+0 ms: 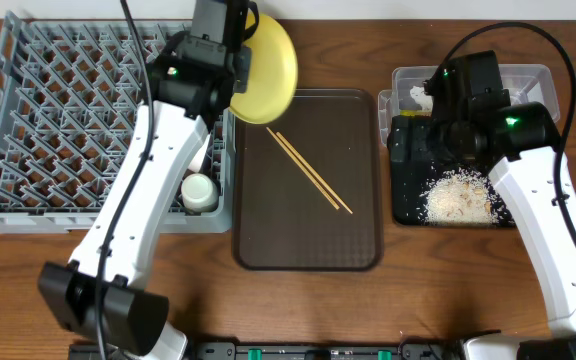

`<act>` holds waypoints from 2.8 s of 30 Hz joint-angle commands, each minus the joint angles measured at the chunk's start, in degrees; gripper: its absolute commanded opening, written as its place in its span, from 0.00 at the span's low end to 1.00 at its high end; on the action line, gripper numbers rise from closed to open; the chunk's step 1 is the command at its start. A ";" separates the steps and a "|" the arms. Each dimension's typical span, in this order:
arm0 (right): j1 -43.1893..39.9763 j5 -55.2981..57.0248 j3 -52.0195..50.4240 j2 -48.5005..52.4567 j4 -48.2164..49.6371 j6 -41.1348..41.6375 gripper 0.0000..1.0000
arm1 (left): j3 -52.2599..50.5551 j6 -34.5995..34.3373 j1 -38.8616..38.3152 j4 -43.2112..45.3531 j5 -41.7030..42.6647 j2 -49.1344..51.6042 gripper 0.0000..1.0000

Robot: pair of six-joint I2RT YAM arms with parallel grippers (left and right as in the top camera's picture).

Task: Sort waste into correct bins and load items into the dishwasher
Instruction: 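Lift the yellow plate and carry it over the rack, then lower the yellow plate upright into the left side of the rack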

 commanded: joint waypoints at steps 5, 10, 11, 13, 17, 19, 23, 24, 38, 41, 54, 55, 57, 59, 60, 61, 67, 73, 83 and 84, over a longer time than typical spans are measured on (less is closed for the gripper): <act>-0.31 0.55 0.00 0.17 -0.04 -0.46 0.99 | 0.31 15.26 1.73 0.70 -16.33 -4.66 0.07; -0.31 0.52 0.00 0.17 -0.04 -0.46 0.99 | 0.31 19.04 2.69 -0.07 -19.71 -6.47 0.07; -0.31 0.55 0.00 0.17 -0.04 -0.46 0.99 | 0.31 19.23 2.84 -0.28 -21.03 -6.88 0.07; -0.31 0.55 0.00 0.17 -0.04 -0.46 0.99 | 0.31 19.23 3.17 -1.31 -24.04 -7.80 0.07; -0.31 0.55 0.00 0.17 -0.04 -0.46 0.99 | 0.31 19.26 4.61 -6.88 -28.15 -9.49 0.07; -0.31 0.55 0.00 0.17 -0.04 -0.46 0.99 | 0.31 20.24 5.79 -9.22 -28.26 -9.55 0.07; -0.31 0.55 0.00 0.17 -0.04 -0.46 0.99 | -0.13 25.07 8.24 -9.81 -27.89 -8.59 0.07; -0.31 0.55 0.00 0.17 -0.04 -0.46 0.99 | -0.13 26.25 8.79 -9.79 -27.80 -8.15 0.07; -0.31 0.55 0.00 0.17 -0.04 -0.46 0.99 | -0.13 34.18 12.76 -9.84 -23.58 -3.30 0.07; -0.31 0.55 0.00 0.17 -0.04 -0.46 0.99 | -0.13 37.00 13.11 -9.81 -20.41 -2.32 0.07; -0.31 0.55 0.00 0.17 -0.04 -0.46 0.99 | -0.13 37.86 15.52 -8.72 -20.22 3.08 0.07; -0.31 0.55 0.00 0.17 -0.04 -0.46 0.99 | -0.13 37.86 15.52 -8.68 -20.22 3.28 0.07; -0.31 0.55 0.00 0.17 -0.04 -0.46 0.99 | -0.13 37.86 15.52 -8.52 -20.22 3.65 0.07; -0.31 0.52 0.00 0.17 -0.04 -0.46 0.99 | -0.13 37.86 15.52 -8.52 -19.98 3.89 0.08; -0.31 0.55 0.00 0.17 -0.04 -0.46 0.99 | -0.13 37.86 15.52 -8.52 -19.74 4.00 0.07; -0.31 0.52 0.00 0.17 -0.04 -0.46 0.99 | -0.13 37.83 15.52 -8.55 -19.30 4.07 0.07; -0.31 0.55 0.00 0.17 -0.07 -0.46 0.99 | -0.13 36.87 15.52 -9.22 -17.42 4.09 0.07; -0.31 0.55 0.00 0.17 -0.07 -0.46 0.99 | -0.24 34.14 15.52 -10.78 -17.00 4.09 0.07; -0.31 0.55 0.00 0.17 -0.04 -0.46 0.99 | -0.24 31.15 15.52 -15.43 -7.76 4.09 0.11; -0.31 0.52 0.00 0.17 -0.04 -0.46 0.99 | -0.24 29.81 15.52 -15.37 -7.32 4.09 0.12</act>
